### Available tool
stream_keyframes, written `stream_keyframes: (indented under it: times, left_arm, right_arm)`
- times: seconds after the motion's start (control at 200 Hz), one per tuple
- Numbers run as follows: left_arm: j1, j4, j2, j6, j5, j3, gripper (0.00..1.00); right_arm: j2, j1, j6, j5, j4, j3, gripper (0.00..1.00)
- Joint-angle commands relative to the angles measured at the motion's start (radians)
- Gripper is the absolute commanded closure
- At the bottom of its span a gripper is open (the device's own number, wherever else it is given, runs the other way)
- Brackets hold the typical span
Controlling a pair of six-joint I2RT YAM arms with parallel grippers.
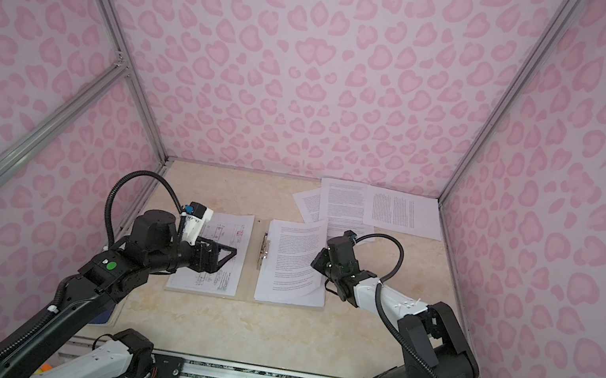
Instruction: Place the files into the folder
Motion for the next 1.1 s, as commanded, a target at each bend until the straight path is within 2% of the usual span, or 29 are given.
stream_keyframes:
  times: [0.0,1.095]
  left_arm:
    - [0.000,0.019,0.000,0.010,0.011,-0.002,0.11]
    - [0.000,0.015,-0.006,0.013,0.004,-0.004,0.11]
  right_arm:
    - [0.011,0.003,0.019,-0.005,0.028,-0.012,1.00]
    - [0.051,0.047,0.104,-0.013,0.074,-0.036,1.00]
